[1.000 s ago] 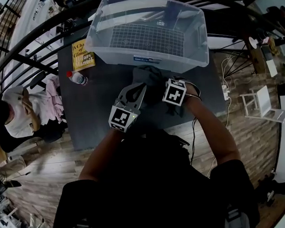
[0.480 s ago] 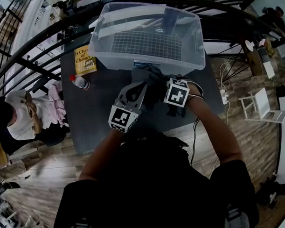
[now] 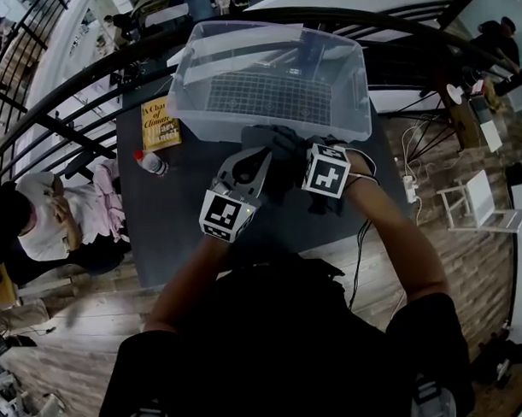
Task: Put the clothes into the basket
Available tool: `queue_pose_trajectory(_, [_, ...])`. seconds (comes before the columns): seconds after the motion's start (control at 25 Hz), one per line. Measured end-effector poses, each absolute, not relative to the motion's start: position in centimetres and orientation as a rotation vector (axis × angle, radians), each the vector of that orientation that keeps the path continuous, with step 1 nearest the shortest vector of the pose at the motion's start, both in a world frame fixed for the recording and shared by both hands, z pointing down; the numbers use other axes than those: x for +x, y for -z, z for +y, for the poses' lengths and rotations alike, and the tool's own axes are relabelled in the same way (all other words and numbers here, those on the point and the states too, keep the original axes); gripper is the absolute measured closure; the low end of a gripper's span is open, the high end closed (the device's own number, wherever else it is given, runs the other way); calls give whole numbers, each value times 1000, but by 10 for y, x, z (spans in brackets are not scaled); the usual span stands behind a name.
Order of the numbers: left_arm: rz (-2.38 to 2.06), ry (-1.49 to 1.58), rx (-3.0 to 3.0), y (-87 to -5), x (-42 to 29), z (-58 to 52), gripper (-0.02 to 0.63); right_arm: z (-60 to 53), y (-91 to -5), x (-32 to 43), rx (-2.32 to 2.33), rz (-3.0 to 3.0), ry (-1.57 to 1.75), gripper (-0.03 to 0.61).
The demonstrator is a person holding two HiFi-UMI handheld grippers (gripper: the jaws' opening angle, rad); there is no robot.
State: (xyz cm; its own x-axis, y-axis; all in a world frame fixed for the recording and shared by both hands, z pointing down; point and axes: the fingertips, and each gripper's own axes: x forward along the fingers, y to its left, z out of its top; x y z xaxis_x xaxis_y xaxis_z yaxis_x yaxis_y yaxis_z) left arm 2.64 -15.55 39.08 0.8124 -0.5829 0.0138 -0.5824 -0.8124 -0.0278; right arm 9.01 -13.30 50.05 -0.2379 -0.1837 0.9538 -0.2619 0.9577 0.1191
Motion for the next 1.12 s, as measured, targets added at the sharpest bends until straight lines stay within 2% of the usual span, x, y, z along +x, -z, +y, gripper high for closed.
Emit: queue_pose_trajectory(1.12, [968, -28, -2845, -313, 37, -223, 611, -222, -407, 91, 379, -1840, 84, 225])
